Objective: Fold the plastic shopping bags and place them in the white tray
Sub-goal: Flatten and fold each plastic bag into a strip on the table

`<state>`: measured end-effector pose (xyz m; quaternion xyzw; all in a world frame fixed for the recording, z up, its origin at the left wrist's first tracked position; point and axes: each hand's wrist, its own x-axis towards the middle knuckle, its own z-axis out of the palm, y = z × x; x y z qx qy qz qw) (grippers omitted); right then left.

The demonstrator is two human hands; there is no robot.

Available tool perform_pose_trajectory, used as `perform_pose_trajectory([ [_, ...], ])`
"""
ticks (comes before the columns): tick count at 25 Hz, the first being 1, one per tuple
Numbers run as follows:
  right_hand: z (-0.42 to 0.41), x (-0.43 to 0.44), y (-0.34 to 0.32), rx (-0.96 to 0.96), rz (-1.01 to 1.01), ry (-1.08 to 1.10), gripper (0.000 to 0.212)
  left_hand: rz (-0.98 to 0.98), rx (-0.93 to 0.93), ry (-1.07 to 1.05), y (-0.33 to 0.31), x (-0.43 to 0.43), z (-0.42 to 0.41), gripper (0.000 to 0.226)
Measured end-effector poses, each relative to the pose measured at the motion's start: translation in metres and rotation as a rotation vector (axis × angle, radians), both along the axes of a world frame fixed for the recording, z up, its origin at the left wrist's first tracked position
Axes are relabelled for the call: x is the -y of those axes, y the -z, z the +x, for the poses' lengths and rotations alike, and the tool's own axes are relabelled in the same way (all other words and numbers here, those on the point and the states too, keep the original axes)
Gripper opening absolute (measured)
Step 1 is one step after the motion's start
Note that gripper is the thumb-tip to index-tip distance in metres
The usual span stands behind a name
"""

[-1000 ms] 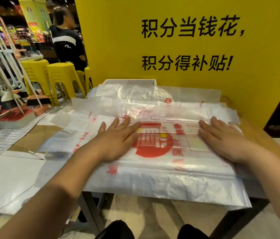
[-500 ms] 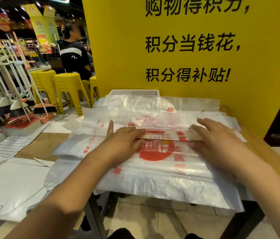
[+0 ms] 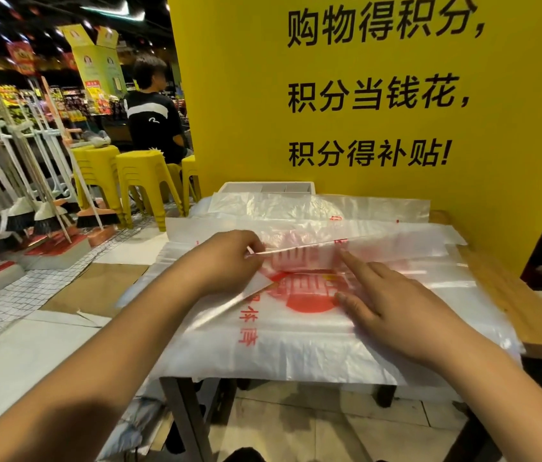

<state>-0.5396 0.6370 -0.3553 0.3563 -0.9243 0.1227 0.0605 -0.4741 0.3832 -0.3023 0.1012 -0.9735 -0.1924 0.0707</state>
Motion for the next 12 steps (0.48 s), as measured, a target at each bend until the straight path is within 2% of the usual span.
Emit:
perform_pose_trajectory([
  [2,0.000,0.004,-0.003,-0.015,0.037,-0.003,0.067,0.131,0.068,-0.049,0.001,-0.004,0.015,0.011],
  [4,-0.003,0.011,-0.003,-0.005,0.061,-0.010,0.064,0.517,0.104,-0.046,0.007,-0.016,0.034,0.017],
  [6,-0.006,0.020,-0.006,0.025,0.056,-0.037,0.060,0.913,0.062,-0.018,0.018,-0.031,0.049,0.028],
  [7,-0.008,0.026,-0.008,0.037,0.053,-0.050,0.058,0.997,0.000,-0.015,0.024,-0.037,0.055,0.031],
  [9,-0.010,0.035,-0.010,0.019,0.035,-0.045,0.055,1.013,-0.147,-0.008,0.037,-0.052,0.064,0.025],
  [12,0.010,0.029,-0.011,-0.121,-0.046,-0.060,0.054,1.095,-0.275,-0.077,0.057,-0.066,0.069,0.015],
])
